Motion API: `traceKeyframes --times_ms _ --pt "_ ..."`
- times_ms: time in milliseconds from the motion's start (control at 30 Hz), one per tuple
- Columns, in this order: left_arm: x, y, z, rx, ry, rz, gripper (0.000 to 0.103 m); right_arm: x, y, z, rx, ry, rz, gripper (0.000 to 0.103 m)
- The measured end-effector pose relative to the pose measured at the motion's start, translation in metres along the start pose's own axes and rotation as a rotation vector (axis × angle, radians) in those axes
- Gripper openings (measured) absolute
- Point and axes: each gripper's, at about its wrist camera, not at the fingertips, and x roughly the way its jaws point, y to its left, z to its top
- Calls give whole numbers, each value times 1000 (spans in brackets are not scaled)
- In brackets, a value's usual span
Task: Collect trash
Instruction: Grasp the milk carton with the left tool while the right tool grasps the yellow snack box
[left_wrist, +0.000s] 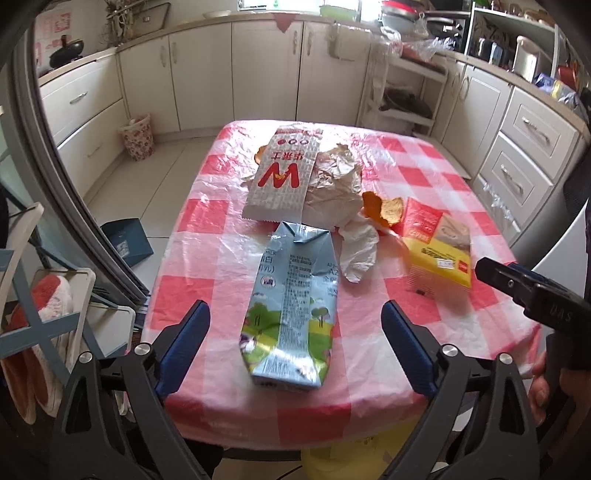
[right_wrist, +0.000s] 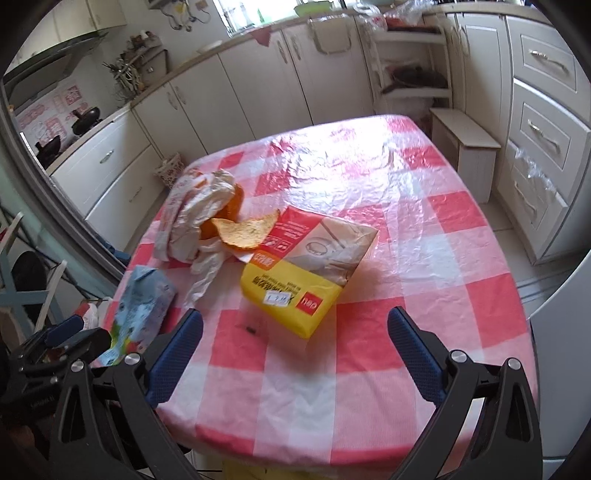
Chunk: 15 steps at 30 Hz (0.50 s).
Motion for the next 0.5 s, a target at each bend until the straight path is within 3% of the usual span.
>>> traceKeyframes --times_ms 233,367,467,500 --pt "46 -5 14 11 53 67 89 43 -6 8 -11 93 -8 96" --pt "64 -3 17 13 91 74 86 51 -3 13 -49 90 5 96" --pt "76 -3 20 11 124 38 65 54 -5 17 -56 84 27 93" --pt "78 -2 19 8 128 26 60 54 -6 18 -51 81 35 84"
